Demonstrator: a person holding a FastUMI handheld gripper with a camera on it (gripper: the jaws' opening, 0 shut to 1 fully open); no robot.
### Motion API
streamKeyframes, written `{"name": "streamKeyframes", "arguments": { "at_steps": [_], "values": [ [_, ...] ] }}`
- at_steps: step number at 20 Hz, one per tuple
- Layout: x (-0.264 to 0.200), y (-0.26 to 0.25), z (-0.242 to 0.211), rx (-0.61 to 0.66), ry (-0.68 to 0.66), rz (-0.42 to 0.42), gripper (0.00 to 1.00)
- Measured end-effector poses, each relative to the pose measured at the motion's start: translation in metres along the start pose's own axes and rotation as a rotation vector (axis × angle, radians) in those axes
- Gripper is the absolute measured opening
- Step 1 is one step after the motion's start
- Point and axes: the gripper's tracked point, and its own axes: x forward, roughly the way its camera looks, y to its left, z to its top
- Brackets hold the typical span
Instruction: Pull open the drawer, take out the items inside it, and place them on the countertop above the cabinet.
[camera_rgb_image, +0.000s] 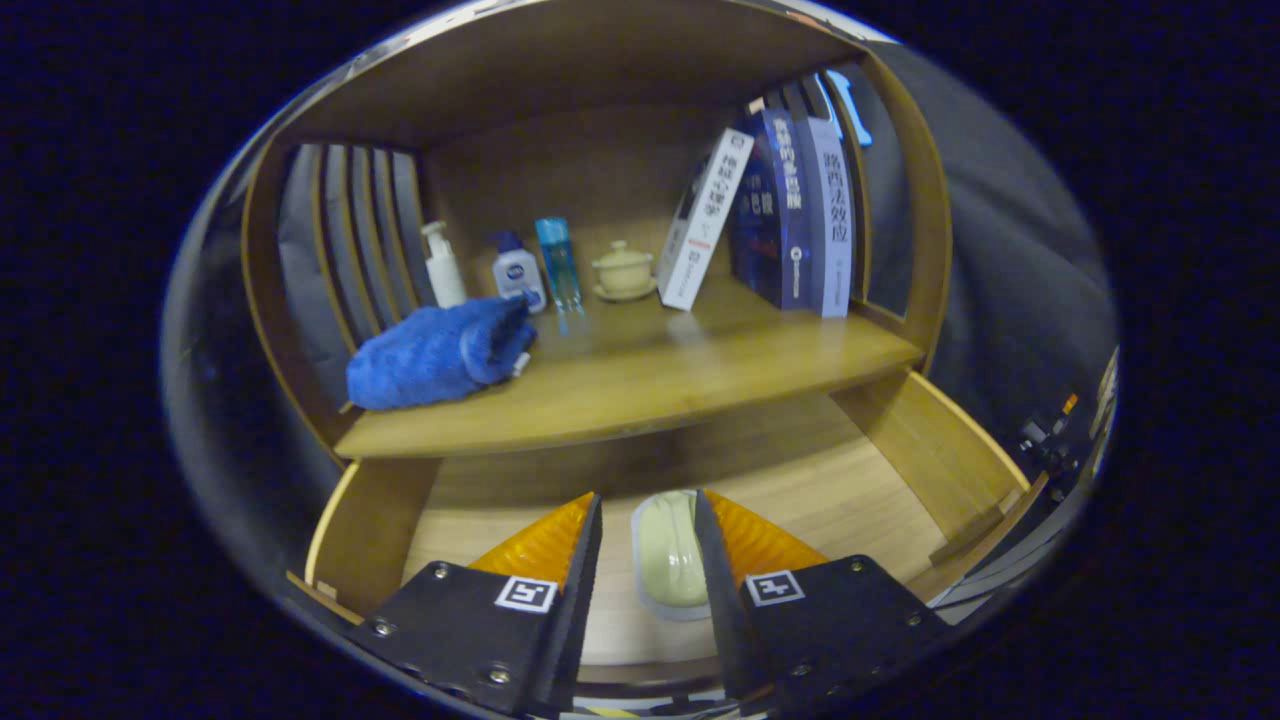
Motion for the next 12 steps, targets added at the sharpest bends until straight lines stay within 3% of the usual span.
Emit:
{"name": "streamKeyframes", "arguments": {
  "at_steps": [7, 11, 12],
  "values": [
    [0.030, -0.014, -0.032, 0.039, 0.182, -0.052, 0.54],
    [0.038, -0.024, -0.051, -0.002, 0.255, -0.082, 0.54],
    [0.037, -0.025, -0.052, -0.013, 0.271, -0.087, 0.46]
  ]
}}
